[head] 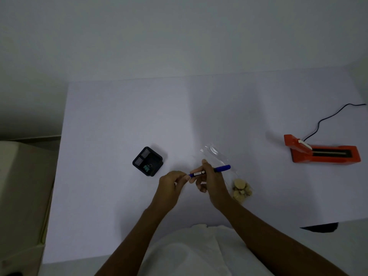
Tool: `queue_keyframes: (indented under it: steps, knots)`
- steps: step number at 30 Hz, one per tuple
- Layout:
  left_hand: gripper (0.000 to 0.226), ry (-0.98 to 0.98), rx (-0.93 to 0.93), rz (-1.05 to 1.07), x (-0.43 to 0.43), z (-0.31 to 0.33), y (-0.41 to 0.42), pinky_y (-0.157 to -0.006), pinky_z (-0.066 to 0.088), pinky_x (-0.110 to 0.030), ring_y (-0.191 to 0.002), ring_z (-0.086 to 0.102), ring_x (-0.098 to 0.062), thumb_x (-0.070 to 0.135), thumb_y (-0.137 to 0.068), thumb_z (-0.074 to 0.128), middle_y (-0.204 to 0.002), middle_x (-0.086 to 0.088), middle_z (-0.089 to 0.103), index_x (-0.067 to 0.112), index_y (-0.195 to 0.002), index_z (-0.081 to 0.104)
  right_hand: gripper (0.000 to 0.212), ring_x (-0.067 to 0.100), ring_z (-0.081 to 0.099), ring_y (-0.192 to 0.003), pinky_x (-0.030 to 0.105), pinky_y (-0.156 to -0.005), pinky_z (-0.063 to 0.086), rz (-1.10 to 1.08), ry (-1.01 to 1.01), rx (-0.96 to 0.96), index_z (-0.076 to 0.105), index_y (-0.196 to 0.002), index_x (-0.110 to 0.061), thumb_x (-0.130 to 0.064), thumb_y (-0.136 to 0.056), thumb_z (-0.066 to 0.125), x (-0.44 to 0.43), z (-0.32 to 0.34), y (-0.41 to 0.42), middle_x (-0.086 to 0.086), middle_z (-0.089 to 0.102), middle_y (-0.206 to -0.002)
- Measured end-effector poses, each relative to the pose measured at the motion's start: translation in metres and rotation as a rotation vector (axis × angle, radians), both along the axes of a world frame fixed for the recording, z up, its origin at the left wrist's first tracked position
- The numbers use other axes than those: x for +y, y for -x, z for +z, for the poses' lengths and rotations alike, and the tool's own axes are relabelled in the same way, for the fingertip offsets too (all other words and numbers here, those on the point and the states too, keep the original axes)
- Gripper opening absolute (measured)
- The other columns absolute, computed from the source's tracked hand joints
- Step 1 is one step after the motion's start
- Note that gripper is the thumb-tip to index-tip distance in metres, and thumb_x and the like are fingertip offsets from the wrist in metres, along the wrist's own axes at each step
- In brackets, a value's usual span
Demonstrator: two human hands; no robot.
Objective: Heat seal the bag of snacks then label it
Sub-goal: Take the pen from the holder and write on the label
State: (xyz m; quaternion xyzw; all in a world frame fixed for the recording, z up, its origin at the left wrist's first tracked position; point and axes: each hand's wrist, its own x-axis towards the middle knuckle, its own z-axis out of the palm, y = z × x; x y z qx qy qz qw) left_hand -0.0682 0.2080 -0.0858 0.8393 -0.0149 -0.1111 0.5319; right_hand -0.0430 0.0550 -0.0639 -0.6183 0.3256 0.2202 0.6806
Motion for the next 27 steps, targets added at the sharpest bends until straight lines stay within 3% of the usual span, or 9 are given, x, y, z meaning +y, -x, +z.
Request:
queue_keyframes:
  steps: [4,9,12,15,18,23,25,27]
  knots:
    - [0.025,0.110,0.103,-0.060,0.004,0.014,-0.008,-0.055,0.037,-0.012,-0.055,0.050,-0.002,0.019,-0.099,0.051,-0.065,0.009,0.058,0.008,-0.087,0.070,0.050,0.012,0.045,-0.032,0.018,-0.035,0.034,-0.024,0.055,-0.074,0.058,-0.065,-0.002,-0.031,-0.103,0.043,0.007,0.003,-0.002,0.005,0.061,-0.046]
    - [0.034,0.200,0.167,-0.073,-0.003,0.035,-0.012,-0.057,0.035,-0.011,-0.055,0.043,-0.001,0.019,-0.101,0.045,-0.062,0.006,0.051,0.003,-0.078,0.063,0.040,0.006,0.034,-0.034,0.017,-0.034,0.029,-0.142,-0.030,-0.084,0.042,-0.060,-0.013,-0.015,-0.100,0.045,0.010,0.016,-0.012,-0.005,0.038,-0.041]
    - [0.037,0.240,0.177,-0.023,-0.008,0.049,-0.015,-0.056,0.035,-0.017,-0.056,0.042,-0.006,0.023,-0.102,0.044,-0.061,0.004,0.050,0.003,-0.076,0.061,0.037,0.006,0.033,-0.033,0.017,-0.032,0.029,-0.161,-0.056,-0.134,0.041,-0.062,-0.012,-0.010,-0.099,0.044,0.013,0.030,-0.022,-0.005,0.039,-0.043]
    - [0.036,0.295,0.198,0.062,-0.011,0.067,-0.019,-0.056,0.037,-0.014,-0.054,0.044,-0.003,0.021,-0.101,0.045,-0.060,0.005,0.052,0.004,-0.075,0.062,0.039,0.007,0.031,-0.033,0.017,-0.033,0.027,-0.128,-0.116,-0.209,0.038,-0.060,-0.014,-0.007,-0.099,0.042,0.013,0.039,-0.031,-0.005,0.037,-0.042]
    - [0.031,0.335,0.190,0.217,-0.006,0.090,-0.029,-0.052,0.040,-0.017,-0.053,0.048,-0.009,0.019,-0.099,0.051,-0.060,0.002,0.059,0.004,-0.078,0.068,0.044,0.009,0.033,-0.031,0.016,-0.033,0.024,-0.016,-0.125,-0.180,0.046,-0.056,-0.013,-0.019,-0.100,0.044,0.020,0.043,-0.040,-0.002,0.042,-0.039]
    - [0.015,0.096,0.051,0.405,0.034,0.122,-0.044,-0.054,0.048,-0.014,-0.051,0.056,-0.004,0.014,-0.093,0.062,-0.065,0.001,0.068,0.010,-0.085,0.073,0.047,0.010,0.045,-0.044,0.019,-0.042,0.030,0.049,-0.057,-0.030,0.066,-0.087,-0.011,-0.055,-0.094,0.050,0.030,0.031,-0.050,0.003,0.060,-0.060]
    - [0.013,-0.093,0.035,0.386,0.061,0.128,-0.045,-0.056,0.048,-0.011,-0.054,0.061,-0.006,0.015,-0.091,0.063,-0.065,-0.001,0.069,0.013,-0.083,0.073,0.044,0.011,0.047,-0.049,0.023,-0.046,0.033,0.074,0.007,-0.016,0.064,-0.094,-0.013,-0.054,-0.095,0.048,0.030,0.022,-0.052,0.003,0.063,-0.068]
    - [0.014,-0.285,0.063,0.353,0.086,0.127,-0.043,-0.059,0.051,-0.019,-0.058,0.065,-0.011,0.017,-0.091,0.063,-0.063,-0.001,0.070,0.014,-0.080,0.073,0.039,0.012,0.047,-0.051,0.023,-0.047,0.034,0.119,0.066,-0.018,0.062,-0.096,-0.012,-0.048,-0.097,0.048,0.029,0.014,-0.052,0.004,0.064,-0.072]
